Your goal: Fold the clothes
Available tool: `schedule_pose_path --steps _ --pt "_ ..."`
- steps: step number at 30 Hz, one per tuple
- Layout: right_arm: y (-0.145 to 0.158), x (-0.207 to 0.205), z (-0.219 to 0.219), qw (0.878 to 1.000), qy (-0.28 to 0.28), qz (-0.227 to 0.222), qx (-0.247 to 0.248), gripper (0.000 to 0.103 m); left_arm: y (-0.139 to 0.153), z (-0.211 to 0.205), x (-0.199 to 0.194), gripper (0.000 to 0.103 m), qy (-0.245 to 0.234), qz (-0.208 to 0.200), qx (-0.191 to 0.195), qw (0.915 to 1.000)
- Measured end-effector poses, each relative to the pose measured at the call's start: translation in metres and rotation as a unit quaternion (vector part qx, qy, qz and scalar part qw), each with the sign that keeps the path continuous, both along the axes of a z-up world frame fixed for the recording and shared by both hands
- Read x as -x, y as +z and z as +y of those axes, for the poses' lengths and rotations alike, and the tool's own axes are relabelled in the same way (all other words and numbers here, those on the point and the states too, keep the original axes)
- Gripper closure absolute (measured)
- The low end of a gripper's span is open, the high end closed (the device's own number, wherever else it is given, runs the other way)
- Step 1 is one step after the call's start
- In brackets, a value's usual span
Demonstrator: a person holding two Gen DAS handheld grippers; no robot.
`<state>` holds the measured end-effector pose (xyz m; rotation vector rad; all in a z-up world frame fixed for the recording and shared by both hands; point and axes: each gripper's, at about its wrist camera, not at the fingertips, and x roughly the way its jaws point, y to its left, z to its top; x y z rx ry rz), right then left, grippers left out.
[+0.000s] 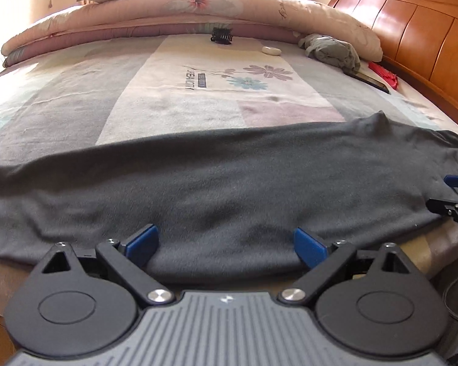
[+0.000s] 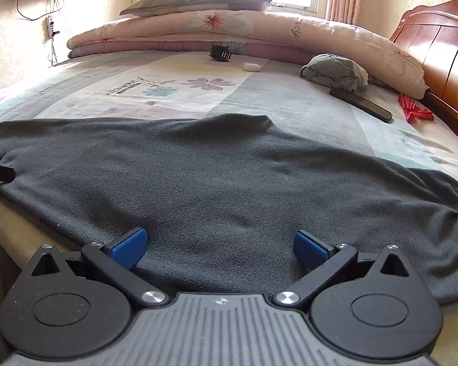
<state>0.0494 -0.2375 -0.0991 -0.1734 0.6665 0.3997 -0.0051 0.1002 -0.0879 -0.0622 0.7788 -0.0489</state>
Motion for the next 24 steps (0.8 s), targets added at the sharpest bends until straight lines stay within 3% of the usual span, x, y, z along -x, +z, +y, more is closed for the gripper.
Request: schedule_pose_path --steps 2,6,10,15,18,20,22,24 --pt "0.0 0.0 0.0 1.0 -0.001 0.001 0.001 0.0 0.01 0.009 0.001 0.007 -0.003 0.0 -0.009 1.0" --pt "0.001 0.0 0.002 1.0 -0.006 0.004 0.003 0.0 0.029 0.046 -0.018 0.007 0.027 -0.038 -0.051 0.9976" --pt "0.002 0.0 0.003 1.0 -0.014 0.007 0.007 0.0 0.023 0.1 -0.037 0.008 0.066 -0.056 -0.018 0.9961" --pt "0.003 -0.001 0.005 1.0 -0.02 0.015 0.011 0.0 -0.003 0.157 -0.042 0.009 0.136 -0.024 -0.009 0.9904" --pt "0.004 -0.002 0.005 1.0 -0.021 0.017 0.012 0.0 0.003 0.175 -0.029 0.01 0.136 -0.043 0.018 0.9896" --pt "0.004 -0.002 0.005 1.0 -0.023 0.018 0.011 0.0 0.011 0.173 -0.022 0.01 0.147 -0.046 0.01 0.988" --pt "0.004 -0.002 0.006 0.999 -0.025 0.018 0.01 0.0 0.017 0.165 -0.015 0.01 0.129 -0.052 0.013 0.9902" --pt "0.004 -0.003 0.006 0.999 -0.028 0.018 0.01 0.0 0.017 0.159 -0.006 0.01 0.103 -0.056 0.049 0.9919"
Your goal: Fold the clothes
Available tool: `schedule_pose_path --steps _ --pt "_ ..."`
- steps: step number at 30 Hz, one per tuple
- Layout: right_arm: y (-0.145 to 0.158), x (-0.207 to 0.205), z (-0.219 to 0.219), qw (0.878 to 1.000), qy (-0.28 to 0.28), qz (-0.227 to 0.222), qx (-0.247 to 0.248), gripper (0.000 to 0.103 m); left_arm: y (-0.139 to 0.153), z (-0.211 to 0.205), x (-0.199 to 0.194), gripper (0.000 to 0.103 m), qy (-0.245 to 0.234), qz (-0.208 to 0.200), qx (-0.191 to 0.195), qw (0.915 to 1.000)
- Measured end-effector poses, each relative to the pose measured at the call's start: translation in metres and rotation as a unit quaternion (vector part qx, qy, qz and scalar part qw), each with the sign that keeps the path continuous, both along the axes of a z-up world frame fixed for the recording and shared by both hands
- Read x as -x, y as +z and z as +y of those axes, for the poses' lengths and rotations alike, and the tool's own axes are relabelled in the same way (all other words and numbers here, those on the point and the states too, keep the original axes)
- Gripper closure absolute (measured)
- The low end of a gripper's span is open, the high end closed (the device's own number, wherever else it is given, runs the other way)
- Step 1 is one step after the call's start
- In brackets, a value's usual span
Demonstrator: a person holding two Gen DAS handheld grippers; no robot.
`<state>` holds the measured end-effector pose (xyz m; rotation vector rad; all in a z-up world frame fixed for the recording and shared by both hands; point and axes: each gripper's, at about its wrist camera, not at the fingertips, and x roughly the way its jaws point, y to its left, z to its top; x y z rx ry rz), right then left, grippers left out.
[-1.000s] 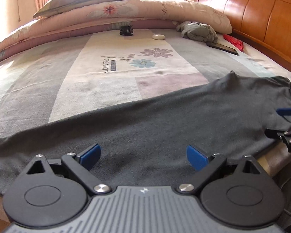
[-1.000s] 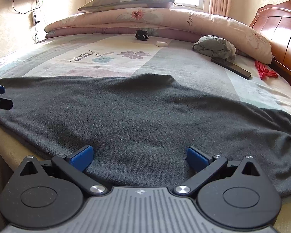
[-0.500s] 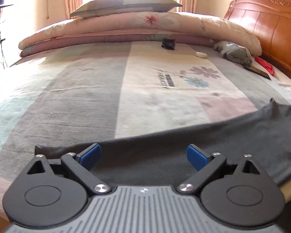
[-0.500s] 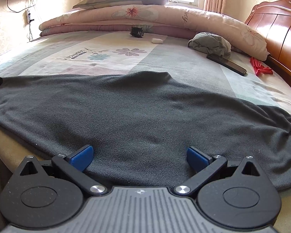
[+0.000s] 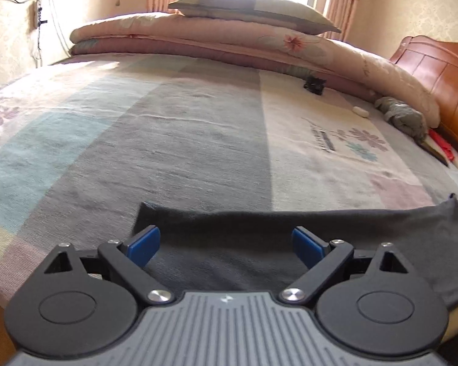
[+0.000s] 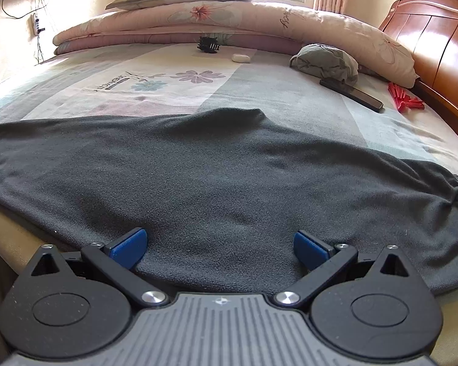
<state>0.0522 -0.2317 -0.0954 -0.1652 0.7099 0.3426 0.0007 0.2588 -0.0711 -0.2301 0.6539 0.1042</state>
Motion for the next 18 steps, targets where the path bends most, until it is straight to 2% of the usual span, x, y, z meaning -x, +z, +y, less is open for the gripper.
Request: schedule_pose_path --steps 3,6,10,14,18 --pt "0.001 -0.001 0.0 1.0 -0.001 0.002 0.001 0.0 -0.01 -0.003 0.01 0.01 -0.019 0.004 0.055 0.9983" --pt "0.001 -0.002 0.0 1.0 0.0 0.004 0.001 0.0 -0.017 0.0 0.019 0.01 -0.002 0.012 0.036 0.9993" --pt "0.001 -0.002 0.0 1.0 0.0 0.004 0.001 0.0 -0.008 0.015 0.026 0.01 0.053 0.031 0.02 0.9979" --pt "0.0 -0.001 0.0 1.0 -0.001 0.001 0.0 0.0 0.004 0.029 0.035 0.01 0.058 0.001 0.056 0.9967" --pt "0.001 -0.001 0.001 1.0 -0.002 0.002 0.001 0.0 -0.001 0.035 0.027 0.01 0.048 -0.016 0.112 0.9925"
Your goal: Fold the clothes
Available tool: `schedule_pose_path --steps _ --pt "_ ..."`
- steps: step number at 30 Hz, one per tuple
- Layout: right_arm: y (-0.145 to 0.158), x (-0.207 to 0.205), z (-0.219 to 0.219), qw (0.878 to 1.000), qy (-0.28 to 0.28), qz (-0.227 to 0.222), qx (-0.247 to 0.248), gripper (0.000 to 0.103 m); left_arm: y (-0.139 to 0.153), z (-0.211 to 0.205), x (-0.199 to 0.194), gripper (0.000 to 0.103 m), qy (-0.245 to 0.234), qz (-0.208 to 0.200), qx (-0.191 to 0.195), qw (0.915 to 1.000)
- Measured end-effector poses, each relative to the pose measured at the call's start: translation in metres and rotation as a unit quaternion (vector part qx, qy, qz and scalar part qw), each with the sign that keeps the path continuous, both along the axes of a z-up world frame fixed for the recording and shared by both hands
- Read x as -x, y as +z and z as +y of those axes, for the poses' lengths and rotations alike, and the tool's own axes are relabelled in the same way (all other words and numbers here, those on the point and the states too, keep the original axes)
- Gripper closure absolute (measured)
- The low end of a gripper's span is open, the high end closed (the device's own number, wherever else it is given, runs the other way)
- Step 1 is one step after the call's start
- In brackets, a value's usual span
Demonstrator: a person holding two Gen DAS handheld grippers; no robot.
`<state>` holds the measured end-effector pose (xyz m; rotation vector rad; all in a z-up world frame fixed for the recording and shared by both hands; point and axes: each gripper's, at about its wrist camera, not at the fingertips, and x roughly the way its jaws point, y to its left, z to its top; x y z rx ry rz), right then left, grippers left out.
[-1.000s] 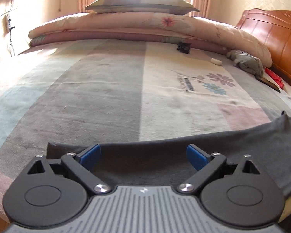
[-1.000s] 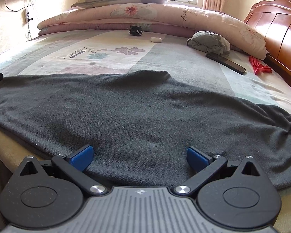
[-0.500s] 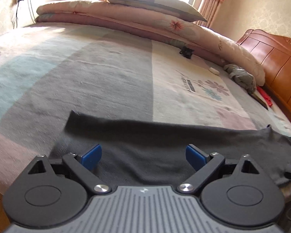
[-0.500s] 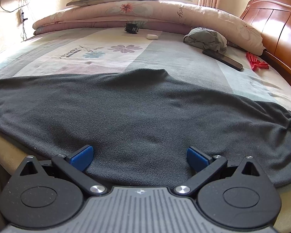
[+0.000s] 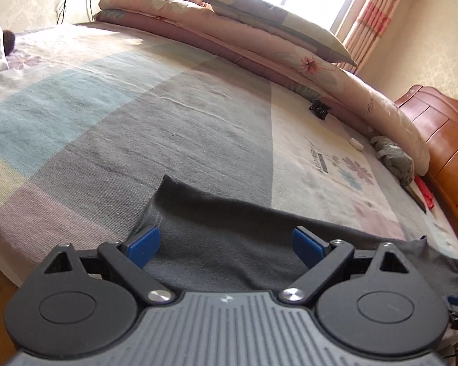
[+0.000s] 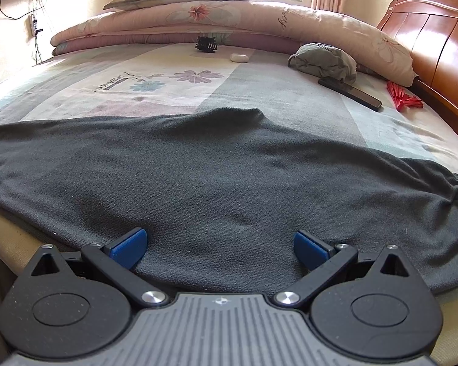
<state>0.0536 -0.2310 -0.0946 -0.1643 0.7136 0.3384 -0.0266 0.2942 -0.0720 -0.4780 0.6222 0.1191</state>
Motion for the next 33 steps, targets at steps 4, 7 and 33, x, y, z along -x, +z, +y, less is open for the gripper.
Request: schedule_pose_path --steps 4,7,33 --pt "0.001 0.0 0.0 1.0 -0.002 0.0 0.001 0.0 -0.012 0.012 -0.009 0.011 0.041 0.023 0.025 0.9986" --pt "0.002 0.0 0.001 1.0 -0.003 0.002 0.002 0.0 0.0 0.017 -0.003 0.011 0.078 0.022 0.012 0.9967" --pt "0.076 0.017 0.067 0.992 0.094 -0.024 -0.078 0.0 -0.037 0.029 0.042 0.01 0.117 -0.032 0.246 0.9615"
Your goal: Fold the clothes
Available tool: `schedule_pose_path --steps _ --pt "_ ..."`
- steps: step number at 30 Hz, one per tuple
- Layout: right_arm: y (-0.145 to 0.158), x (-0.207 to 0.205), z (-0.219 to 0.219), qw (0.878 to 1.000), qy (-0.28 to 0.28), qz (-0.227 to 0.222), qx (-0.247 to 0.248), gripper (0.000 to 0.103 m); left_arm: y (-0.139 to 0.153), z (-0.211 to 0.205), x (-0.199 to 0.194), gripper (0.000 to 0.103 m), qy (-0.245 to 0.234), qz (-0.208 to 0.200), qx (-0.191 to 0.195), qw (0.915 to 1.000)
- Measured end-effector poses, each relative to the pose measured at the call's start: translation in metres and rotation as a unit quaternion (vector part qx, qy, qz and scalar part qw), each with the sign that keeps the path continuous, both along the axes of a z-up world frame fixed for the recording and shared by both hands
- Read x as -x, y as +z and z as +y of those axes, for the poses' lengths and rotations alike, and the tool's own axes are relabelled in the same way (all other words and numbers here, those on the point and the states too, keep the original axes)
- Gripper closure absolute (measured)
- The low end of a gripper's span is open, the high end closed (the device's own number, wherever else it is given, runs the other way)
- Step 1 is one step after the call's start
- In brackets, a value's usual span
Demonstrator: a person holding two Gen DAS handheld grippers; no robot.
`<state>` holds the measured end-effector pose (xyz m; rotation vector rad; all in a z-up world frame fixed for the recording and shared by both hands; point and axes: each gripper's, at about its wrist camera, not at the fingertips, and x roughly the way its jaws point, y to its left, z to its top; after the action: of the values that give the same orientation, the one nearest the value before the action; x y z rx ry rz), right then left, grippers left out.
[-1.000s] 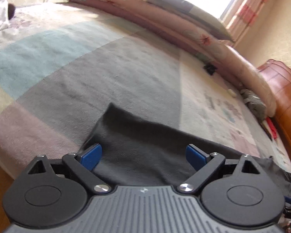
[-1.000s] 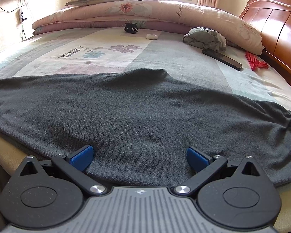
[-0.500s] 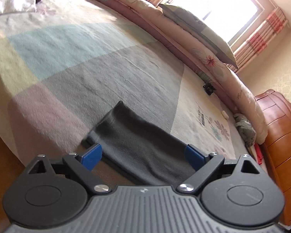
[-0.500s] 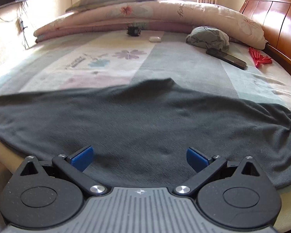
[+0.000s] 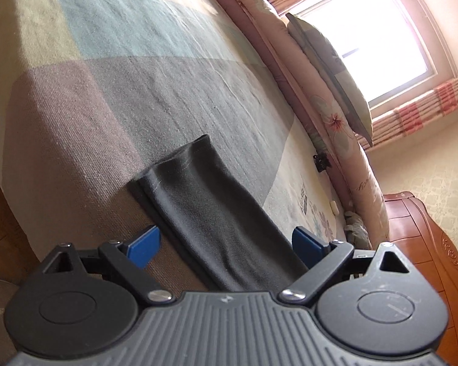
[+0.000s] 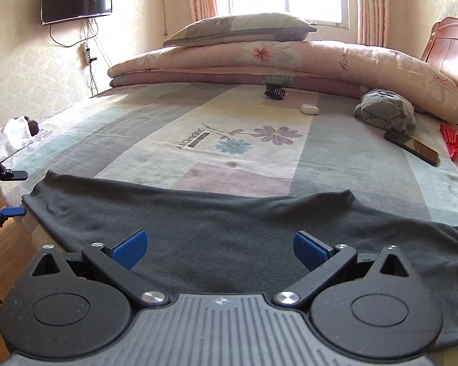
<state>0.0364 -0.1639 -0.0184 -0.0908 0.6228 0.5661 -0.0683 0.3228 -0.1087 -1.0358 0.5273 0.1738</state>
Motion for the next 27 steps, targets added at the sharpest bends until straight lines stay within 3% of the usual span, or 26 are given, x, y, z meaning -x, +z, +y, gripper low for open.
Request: schedule_pose_path --steps 12,15,18,27 --pt "-0.004 0.001 -0.002 1.0 -0.009 0.008 0.001 0.0 -0.015 0.008 -0.003 0.009 0.071 -0.034 0.07 0.9944" --pt "-0.005 0.001 -0.002 1.0 -0.008 0.011 0.002 0.0 -0.018 -0.002 -0.011 0.008 0.027 -0.038 0.085 0.9953" --pt "-0.007 0.001 -0.002 1.0 -0.007 0.011 0.001 0.0 -0.017 -0.011 -0.02 0.006 0.0 -0.035 0.074 0.9966" --pt "-0.011 -0.001 -0.005 1.0 -0.013 0.019 -0.003 0.0 -0.018 -0.006 -0.028 0.006 0.007 -0.034 0.073 0.9967"
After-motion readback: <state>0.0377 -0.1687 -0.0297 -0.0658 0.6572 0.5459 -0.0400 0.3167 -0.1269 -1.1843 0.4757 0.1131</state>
